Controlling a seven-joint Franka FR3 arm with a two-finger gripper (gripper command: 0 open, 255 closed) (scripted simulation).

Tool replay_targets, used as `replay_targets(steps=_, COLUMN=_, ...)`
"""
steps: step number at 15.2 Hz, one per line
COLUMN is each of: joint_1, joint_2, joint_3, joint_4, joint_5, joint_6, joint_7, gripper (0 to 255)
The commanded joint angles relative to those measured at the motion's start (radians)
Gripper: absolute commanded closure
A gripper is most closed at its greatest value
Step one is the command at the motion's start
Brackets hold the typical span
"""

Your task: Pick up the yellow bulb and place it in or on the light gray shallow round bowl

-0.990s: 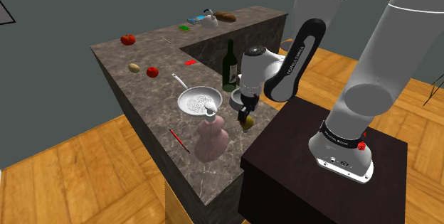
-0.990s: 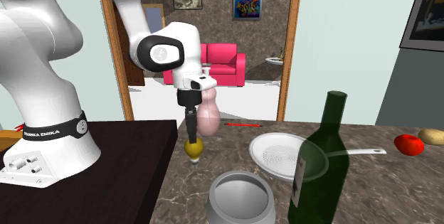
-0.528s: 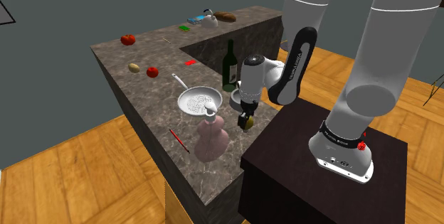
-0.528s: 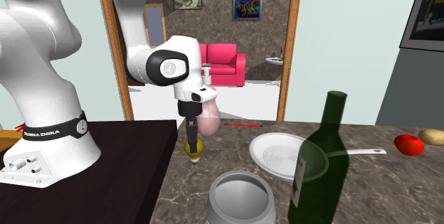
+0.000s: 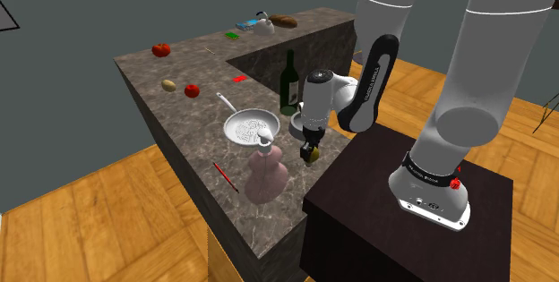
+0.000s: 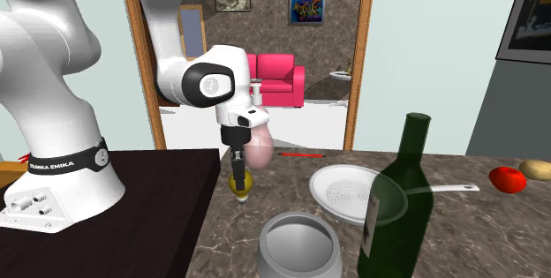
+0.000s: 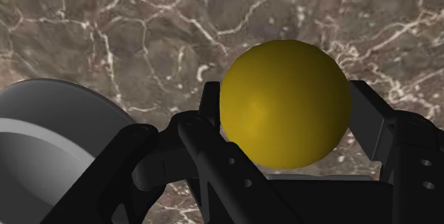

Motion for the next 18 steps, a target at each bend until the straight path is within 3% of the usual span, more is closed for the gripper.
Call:
replay_targets(steps=1, joint_1=0.000, joint_2=0.000, joint_3=0.000, joint_4=0.000, joint_5=0.000, joint_6=0.000, joint_7=0.000, gripper=255)
replay_targets(steps=8, joint_1=0.000, joint_2=0.001, joint_3=-0.001, joint_4=0.000, joint_5=-0.001, joint_6=0.000, joint_7=0.001, gripper=255)
replay_targets(steps=13, joint_1=-0.081, joint_2=-0.116, joint_3=0.132, joint_4=-0.042, joint_5=0.224, joint_6=-0.069, joint_7=-0.177, gripper=255)
replay_targets(steps=18, joint_1=-0.073, joint_2=-0.232, joint_3=0.178, joint_4=-0.066, joint_5=0.438, joint_6=-0.150, joint_7=-0.336, gripper=255)
